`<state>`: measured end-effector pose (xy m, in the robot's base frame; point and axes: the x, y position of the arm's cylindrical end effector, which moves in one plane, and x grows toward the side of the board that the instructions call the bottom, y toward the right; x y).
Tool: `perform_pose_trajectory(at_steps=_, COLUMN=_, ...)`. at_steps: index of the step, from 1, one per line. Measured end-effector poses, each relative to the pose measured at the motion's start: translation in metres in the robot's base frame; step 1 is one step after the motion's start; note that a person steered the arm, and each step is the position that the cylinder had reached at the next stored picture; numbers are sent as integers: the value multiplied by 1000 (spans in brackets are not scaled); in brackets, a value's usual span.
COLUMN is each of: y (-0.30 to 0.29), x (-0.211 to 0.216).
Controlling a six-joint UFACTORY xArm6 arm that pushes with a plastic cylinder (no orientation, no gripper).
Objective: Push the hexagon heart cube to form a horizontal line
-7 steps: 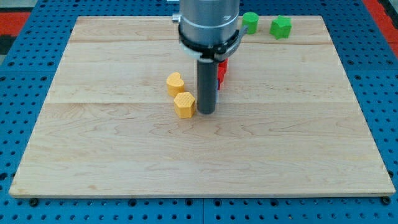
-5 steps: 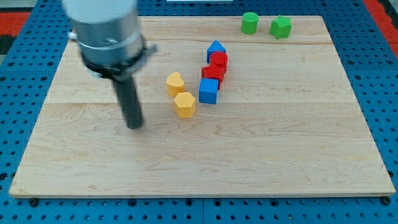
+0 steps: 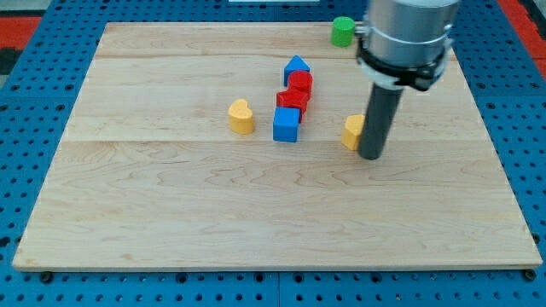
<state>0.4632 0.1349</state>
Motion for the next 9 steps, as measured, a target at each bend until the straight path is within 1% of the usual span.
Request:
perform_pose_trajectory(at_steps=1, y=-39, x=-5)
perform_pose_trajectory(at_steps=2, y=-95, x=3)
perform_pose_trajectory(at_steps=3, y=-55, x=-39)
perform_pose_trajectory(at_steps=4, y=-3, x=-48)
perform_pose_trajectory(at_steps=5, y=-26, x=-37)
perform_pose_trajectory(at_steps=6, y=-111, x=-25)
perform_pose_trajectory(at_steps=7, y=-253, x=3)
perform_pose_trajectory(at_steps=8, y=-286, x=-2)
perform_pose_trajectory(at_steps=9, y=-290, x=-57)
